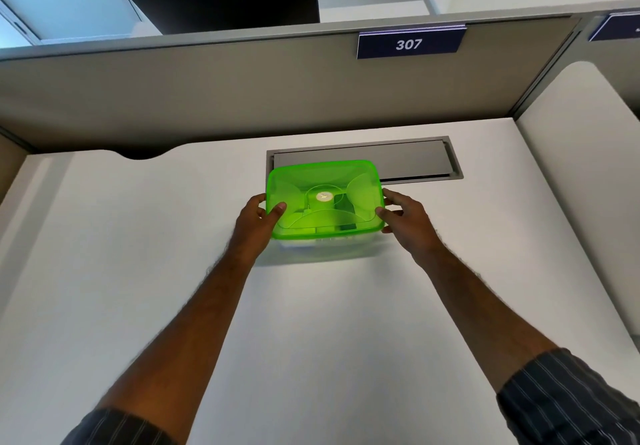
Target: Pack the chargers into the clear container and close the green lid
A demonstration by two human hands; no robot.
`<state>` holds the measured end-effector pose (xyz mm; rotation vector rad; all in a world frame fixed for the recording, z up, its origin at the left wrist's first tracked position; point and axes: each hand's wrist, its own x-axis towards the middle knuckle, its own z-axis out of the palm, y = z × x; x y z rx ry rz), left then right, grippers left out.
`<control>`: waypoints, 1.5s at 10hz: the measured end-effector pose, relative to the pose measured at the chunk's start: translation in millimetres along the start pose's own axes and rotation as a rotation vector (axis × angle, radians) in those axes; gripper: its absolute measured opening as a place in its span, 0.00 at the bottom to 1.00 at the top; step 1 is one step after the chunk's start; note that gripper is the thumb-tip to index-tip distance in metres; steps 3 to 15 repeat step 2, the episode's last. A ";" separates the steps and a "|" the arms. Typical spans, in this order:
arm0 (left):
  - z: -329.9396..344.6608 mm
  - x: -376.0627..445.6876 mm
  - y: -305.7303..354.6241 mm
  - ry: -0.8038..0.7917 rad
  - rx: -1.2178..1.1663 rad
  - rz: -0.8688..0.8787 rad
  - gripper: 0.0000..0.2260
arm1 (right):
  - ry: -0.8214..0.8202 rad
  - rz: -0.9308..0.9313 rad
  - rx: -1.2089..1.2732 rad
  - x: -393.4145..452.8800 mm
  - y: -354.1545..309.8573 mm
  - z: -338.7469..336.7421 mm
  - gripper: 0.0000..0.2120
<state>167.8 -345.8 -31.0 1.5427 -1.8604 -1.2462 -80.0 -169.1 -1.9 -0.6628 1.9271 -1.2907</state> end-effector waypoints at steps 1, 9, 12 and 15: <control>-1.8 -9.6 1.4 0.015 0.002 -0.021 0.22 | 0.028 0.023 -0.039 -7.1 1.1 1.3 0.22; -5.0 -19.5 -1.3 0.056 -0.045 -0.039 0.22 | 0.109 -0.011 -0.053 -14.8 5.9 1.8 0.20; -5.0 -19.5 -1.3 0.056 -0.045 -0.039 0.22 | 0.109 -0.011 -0.053 -14.8 5.9 1.8 0.20; -5.0 -19.5 -1.3 0.056 -0.045 -0.039 0.22 | 0.109 -0.011 -0.053 -14.8 5.9 1.8 0.20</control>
